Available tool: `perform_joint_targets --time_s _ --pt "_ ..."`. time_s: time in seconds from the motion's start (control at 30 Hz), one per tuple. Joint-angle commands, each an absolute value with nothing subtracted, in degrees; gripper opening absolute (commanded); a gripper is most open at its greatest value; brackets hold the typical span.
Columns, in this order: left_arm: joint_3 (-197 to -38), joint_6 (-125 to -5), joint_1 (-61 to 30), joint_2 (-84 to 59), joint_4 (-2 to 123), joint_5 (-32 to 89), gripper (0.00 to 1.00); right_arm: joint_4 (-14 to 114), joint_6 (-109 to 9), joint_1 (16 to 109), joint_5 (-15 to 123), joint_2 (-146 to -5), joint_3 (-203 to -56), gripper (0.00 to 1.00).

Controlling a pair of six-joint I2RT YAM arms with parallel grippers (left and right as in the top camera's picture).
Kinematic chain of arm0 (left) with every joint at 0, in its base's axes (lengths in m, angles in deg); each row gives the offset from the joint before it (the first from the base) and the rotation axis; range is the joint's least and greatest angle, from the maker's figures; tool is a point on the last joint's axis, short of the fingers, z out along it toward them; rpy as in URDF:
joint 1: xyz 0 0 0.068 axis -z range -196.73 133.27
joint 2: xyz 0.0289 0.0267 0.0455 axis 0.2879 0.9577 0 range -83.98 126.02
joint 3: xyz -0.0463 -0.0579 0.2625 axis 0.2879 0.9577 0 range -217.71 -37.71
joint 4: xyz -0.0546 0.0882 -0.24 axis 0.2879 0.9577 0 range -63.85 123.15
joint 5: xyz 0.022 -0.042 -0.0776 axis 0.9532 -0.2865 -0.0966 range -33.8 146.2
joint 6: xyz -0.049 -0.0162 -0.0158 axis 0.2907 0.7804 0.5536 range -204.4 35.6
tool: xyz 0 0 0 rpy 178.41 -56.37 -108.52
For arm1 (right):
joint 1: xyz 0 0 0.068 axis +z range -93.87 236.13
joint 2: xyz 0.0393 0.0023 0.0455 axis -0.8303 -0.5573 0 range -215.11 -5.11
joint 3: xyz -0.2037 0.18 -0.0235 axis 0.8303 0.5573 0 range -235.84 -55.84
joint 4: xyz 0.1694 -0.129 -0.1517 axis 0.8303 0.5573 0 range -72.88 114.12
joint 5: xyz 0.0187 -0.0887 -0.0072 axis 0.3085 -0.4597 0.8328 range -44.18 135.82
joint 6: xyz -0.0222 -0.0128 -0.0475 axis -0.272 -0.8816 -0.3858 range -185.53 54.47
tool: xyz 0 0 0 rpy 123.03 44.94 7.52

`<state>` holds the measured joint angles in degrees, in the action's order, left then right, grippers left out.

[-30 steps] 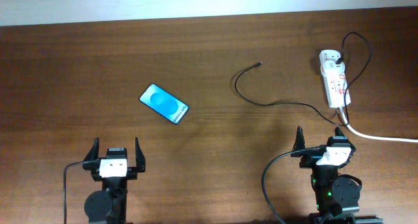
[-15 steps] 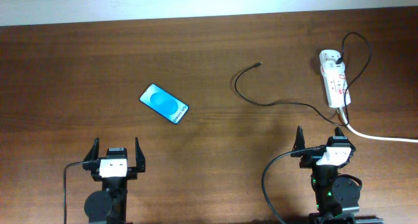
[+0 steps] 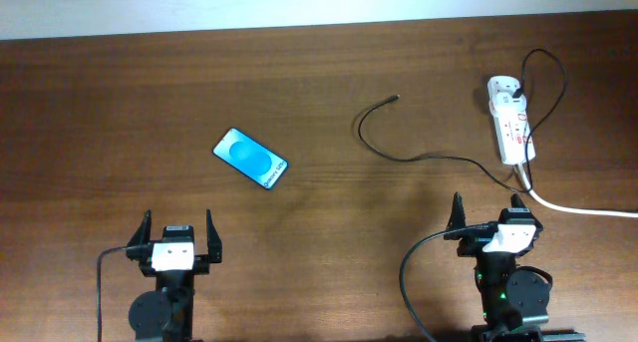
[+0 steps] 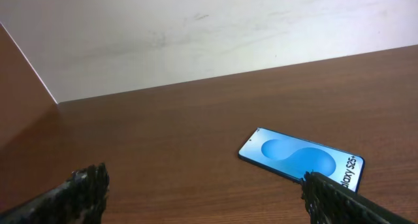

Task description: Plug charger to phone and switch on socket

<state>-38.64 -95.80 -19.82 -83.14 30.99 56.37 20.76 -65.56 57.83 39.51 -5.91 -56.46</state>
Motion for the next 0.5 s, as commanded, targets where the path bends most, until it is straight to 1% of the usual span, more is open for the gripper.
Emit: perform_joint_targets --time_s 0.0,0.47 --pt "-38.2 -96.7 -20.3 -83.6 30.9 55.5 0.99 21.2 -65.7 58.0 39.6 -5.4 -56.2 0.98" --pt "-38.2 -96.7 -20.3 -83.6 30.8 55.3 0.99 21.2 -65.7 58.0 39.6 -5.4 -56.2 0.98"
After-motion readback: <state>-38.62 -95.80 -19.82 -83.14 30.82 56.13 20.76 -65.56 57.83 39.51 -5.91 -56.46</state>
